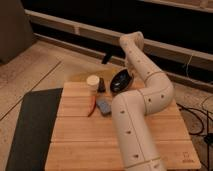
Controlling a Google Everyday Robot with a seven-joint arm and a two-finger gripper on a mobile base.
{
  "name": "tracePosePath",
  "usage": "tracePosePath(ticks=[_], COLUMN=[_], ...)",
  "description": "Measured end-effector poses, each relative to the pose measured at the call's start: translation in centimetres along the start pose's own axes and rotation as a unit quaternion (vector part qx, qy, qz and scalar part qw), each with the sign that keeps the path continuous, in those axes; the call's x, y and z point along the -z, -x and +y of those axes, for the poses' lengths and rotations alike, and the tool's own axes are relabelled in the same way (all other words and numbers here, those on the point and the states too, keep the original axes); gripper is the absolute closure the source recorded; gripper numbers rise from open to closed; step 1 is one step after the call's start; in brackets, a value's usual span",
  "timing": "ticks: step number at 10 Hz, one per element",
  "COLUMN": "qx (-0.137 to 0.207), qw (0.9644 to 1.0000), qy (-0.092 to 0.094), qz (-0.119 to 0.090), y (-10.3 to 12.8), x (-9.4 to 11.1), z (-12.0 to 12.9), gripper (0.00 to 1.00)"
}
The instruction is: Drag the ceramic bowl in a circle
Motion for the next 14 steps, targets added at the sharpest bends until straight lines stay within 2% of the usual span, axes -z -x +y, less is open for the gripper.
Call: tracePosePath(ticks=[1, 3, 4, 5, 6, 8, 9, 10, 11, 13, 14], qx=[-0.014, -0.064, -0.081, -0.084, -0.088, -0.107, -0.112, -0.104, -0.092, -0.082, -0.074], qw=[0.9995, 0.9944, 0.9923, 0.992, 0.9924, 0.9924, 0.9912, 0.9908, 0.9907, 0.9908, 0.99], qy=[-0.022, -0.069, -0.076, -0.076, -0.074, -0.059, -0.041, -0.032, -0.024, 0.008, 0.035], qz=[0.016, 0.049, 0.055, 0.054, 0.045, -0.007, -0.057, -0.081, -0.096, -0.108, -0.115], y=[-0.9, -3.1, -3.6, -3.5, -3.0, -0.6, 1.8, 3.0, 3.8, 4.6, 5.1], x=[0.0, -0.5, -0.8, -0.8, -0.7, 0.0, 1.3, 2.0, 2.1, 0.6, -0.2], z=[-1.5, -5.4, -6.2, -6.0, -5.9, -7.3, -7.5, -7.3, -7.5, -6.8, -5.3], gripper=[1.0, 1.0, 1.0, 1.0, 1.0, 1.0, 1.0, 1.0, 1.0, 1.0, 1.0])
